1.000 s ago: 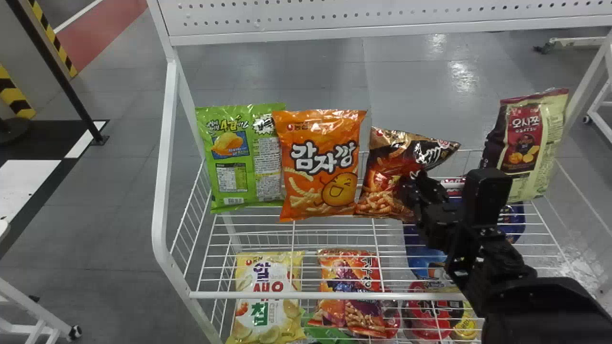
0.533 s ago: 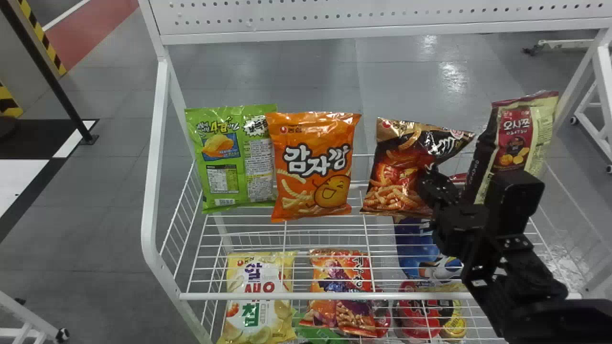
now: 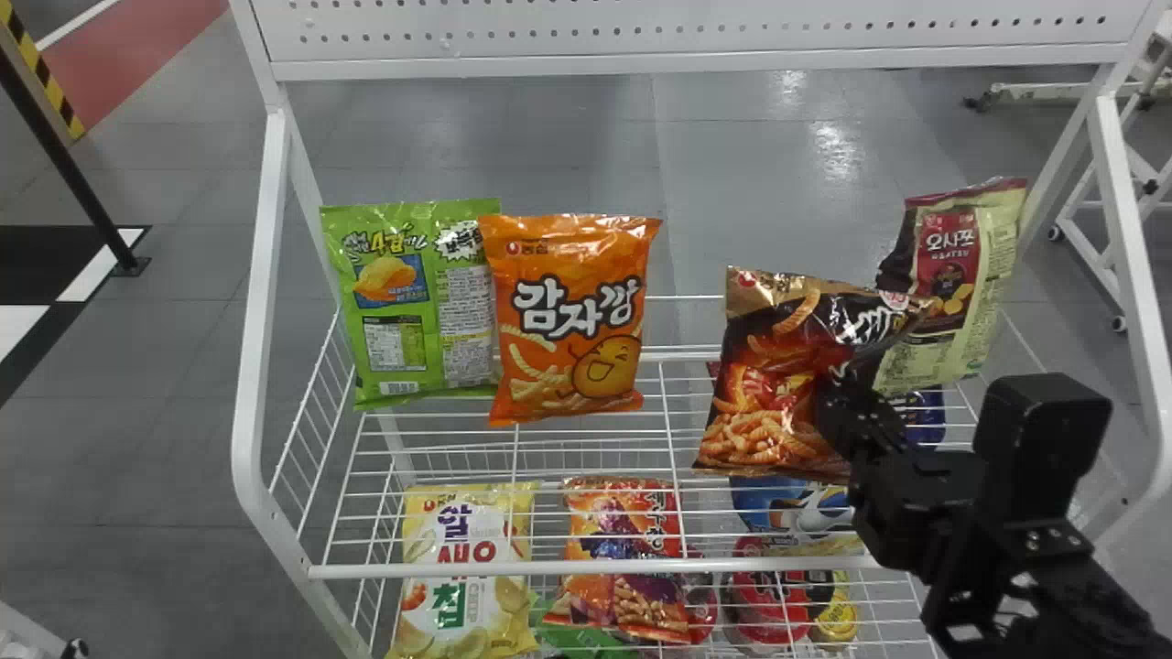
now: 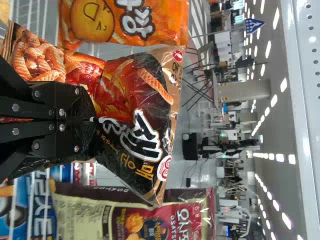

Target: Hold basket handle with left hand then pick spicy shrimp crackers with right hand and place into basket

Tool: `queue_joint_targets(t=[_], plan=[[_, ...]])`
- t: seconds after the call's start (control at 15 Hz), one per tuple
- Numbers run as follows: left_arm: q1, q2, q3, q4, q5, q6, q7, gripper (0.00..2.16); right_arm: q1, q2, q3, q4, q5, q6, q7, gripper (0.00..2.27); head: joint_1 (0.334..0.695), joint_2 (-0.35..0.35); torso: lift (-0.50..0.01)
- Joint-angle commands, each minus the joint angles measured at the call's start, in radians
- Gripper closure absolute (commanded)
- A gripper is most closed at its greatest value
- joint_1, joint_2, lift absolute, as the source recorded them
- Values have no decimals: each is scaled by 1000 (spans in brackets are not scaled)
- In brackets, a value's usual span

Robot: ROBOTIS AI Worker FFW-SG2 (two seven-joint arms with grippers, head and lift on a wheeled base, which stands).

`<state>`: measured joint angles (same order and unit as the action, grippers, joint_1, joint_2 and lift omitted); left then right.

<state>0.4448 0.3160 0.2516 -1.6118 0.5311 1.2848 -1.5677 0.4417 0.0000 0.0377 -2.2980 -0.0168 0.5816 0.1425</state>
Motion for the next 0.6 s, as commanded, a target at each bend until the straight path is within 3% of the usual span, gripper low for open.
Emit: queue_joint_targets(t=[0.0, 0.27, 0.53], plan=[[-2, 0, 0, 1, 3, 0, -13, 2145, 75, 1, -16, -80, -2, 56, 9, 2047, 695, 20, -10], [-2, 0, 0, 3, 3, 3, -13, 2148, 178, 1, -75, -181, -35, 231, 77, 2047, 695, 6, -10], [-2, 0, 0, 4, 3, 3, -13, 2148, 232, 1, -208, -307, -179, 550, 181, 2047, 695, -6, -10]])
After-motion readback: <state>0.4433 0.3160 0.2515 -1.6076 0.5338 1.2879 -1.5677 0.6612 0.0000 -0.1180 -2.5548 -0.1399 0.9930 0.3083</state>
